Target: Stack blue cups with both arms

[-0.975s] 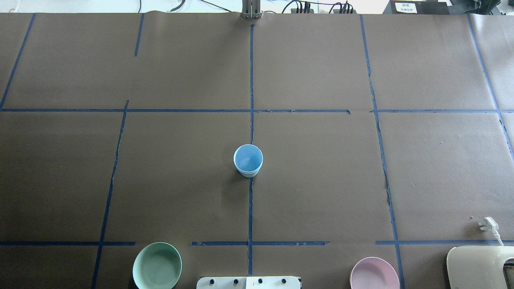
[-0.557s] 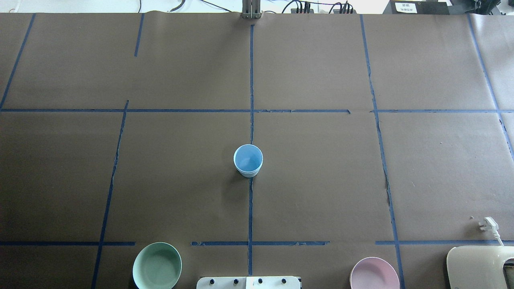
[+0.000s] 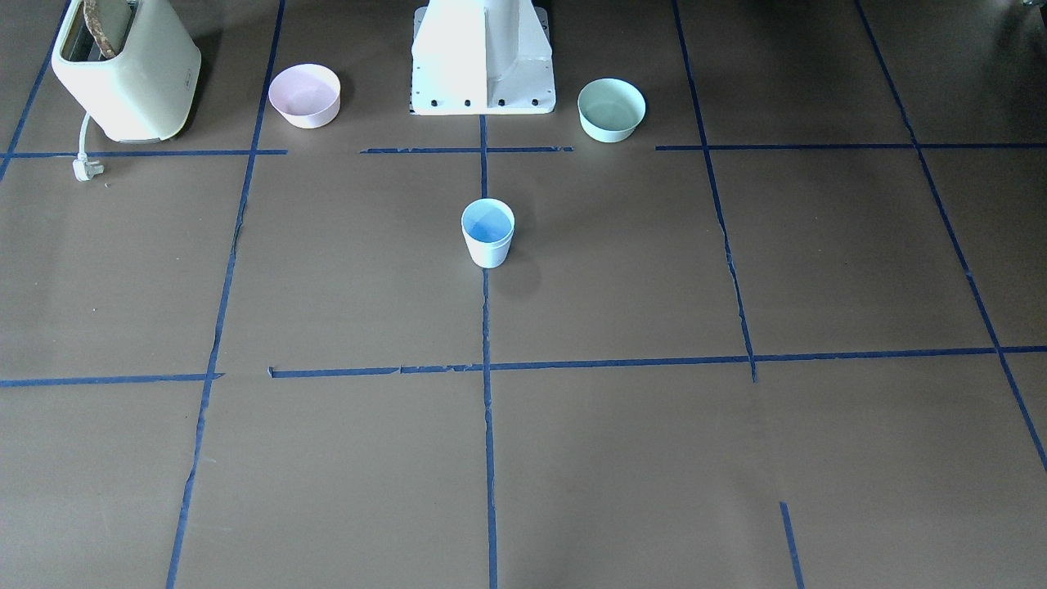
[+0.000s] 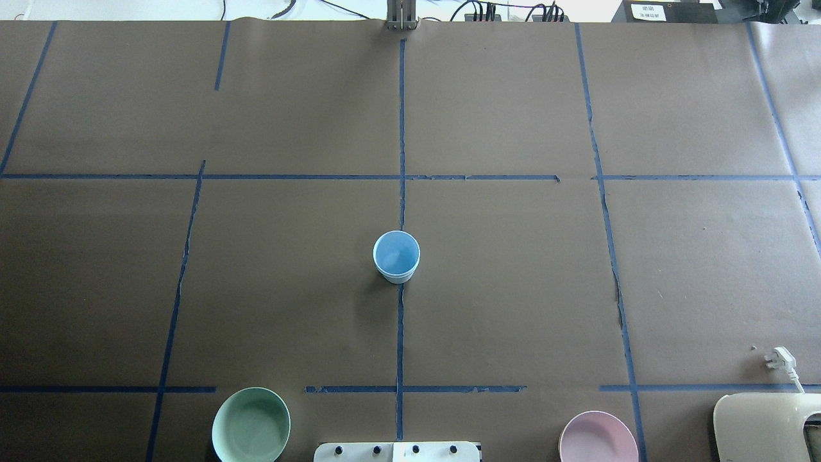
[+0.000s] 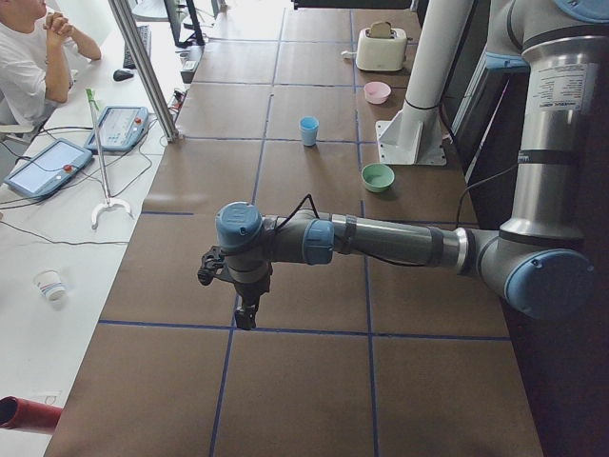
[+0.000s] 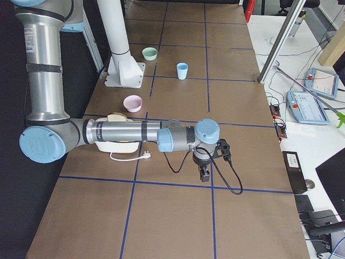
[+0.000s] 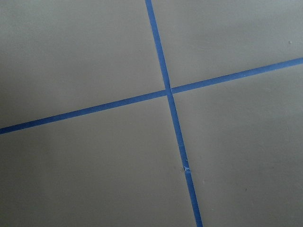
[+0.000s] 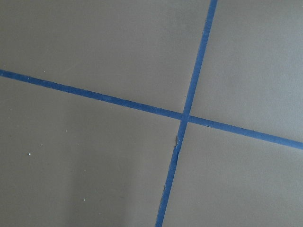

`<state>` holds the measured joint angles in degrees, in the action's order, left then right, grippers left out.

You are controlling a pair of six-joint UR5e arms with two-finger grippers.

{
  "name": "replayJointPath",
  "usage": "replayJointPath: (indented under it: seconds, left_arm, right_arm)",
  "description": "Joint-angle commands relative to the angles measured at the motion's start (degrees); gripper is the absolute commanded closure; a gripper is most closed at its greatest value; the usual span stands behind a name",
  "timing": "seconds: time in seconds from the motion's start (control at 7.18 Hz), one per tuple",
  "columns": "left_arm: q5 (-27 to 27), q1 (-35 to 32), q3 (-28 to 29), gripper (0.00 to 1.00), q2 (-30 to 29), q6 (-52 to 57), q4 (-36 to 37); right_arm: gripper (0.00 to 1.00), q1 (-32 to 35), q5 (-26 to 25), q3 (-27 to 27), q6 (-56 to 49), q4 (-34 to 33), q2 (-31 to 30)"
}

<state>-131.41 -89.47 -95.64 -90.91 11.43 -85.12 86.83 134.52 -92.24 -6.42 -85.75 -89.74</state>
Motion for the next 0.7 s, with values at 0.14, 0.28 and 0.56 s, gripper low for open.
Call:
replayJointPath:
  seconds: [0.14,0.28,0.56]
  left_arm:
    - [-0.07,0.00,0.01,0.00,0.03,-0.09,-0.05]
    - [-0.07,0.00,0.01,0.00,0.03,-0.09,0.04]
    - [0.02,-0.09,-0.43,0.00,-0.06,0.17,0.13]
  right_arm:
    - [0.00,0.00,0.21,-0.13,0.09,0.06,-0.08]
    - [0.00,0.00,0.39,-0.13,0.09,0.06,0.01]
    - [0.00,0.00,0.48,-0.13,0.18,0.06,0.01]
